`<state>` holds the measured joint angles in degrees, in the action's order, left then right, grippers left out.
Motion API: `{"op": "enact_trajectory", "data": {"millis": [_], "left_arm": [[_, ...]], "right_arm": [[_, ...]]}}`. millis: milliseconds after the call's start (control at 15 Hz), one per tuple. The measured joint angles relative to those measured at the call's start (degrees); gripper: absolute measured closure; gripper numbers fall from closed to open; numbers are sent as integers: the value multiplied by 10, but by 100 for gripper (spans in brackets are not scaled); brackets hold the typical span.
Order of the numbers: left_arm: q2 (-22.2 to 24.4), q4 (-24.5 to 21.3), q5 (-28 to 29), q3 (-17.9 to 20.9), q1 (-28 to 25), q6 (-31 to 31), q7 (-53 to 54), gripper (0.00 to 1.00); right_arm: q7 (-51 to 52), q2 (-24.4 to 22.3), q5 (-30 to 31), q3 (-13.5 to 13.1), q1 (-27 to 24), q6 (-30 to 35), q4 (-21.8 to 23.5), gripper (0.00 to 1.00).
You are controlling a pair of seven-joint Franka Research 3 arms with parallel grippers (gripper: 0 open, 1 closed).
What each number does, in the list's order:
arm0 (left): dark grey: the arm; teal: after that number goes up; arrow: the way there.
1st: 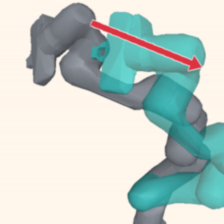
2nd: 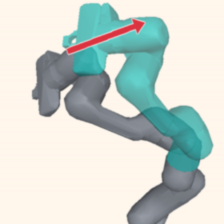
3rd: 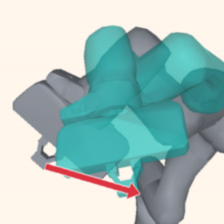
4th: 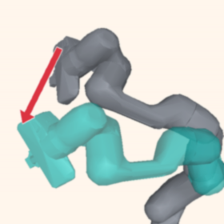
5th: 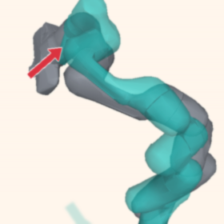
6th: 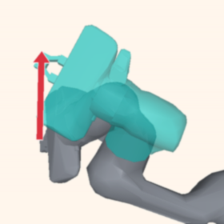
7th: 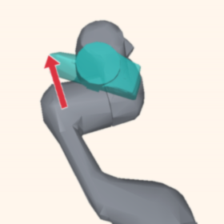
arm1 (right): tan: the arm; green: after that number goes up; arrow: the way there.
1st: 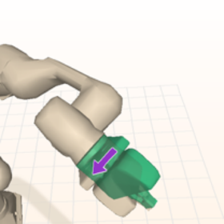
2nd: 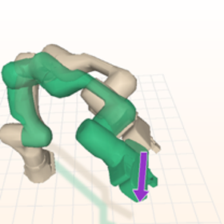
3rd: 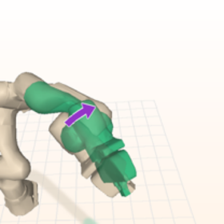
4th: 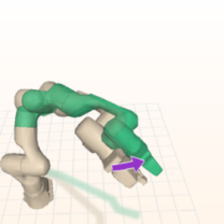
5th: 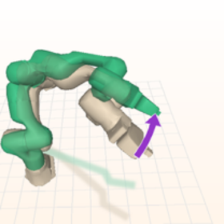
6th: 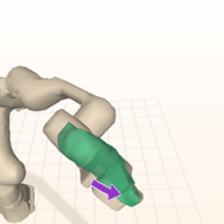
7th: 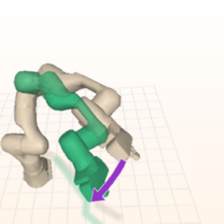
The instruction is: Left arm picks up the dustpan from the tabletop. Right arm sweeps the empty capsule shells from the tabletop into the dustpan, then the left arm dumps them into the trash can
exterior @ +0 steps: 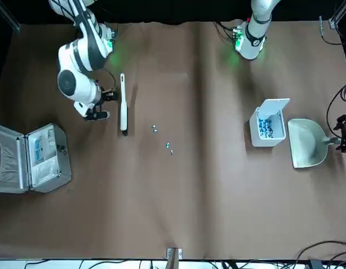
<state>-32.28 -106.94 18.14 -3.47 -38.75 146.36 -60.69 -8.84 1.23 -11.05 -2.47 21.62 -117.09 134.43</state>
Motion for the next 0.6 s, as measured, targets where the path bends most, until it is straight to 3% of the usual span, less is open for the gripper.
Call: {"op": "enact_trajectory", "data": {"millis": [133,400,600], "left_arm": [[0,5,4,0,0,0,2,17],[0,10,5,0,0,0,3,22],[0,14,5,0,0,0,3,50]], "right_arm": [[-11,19,-1,0,17,-12,3,2],[-19,68,-1,0,50,-23,4,4],[-20,93,-1,0,64,-25,4,16]]}}
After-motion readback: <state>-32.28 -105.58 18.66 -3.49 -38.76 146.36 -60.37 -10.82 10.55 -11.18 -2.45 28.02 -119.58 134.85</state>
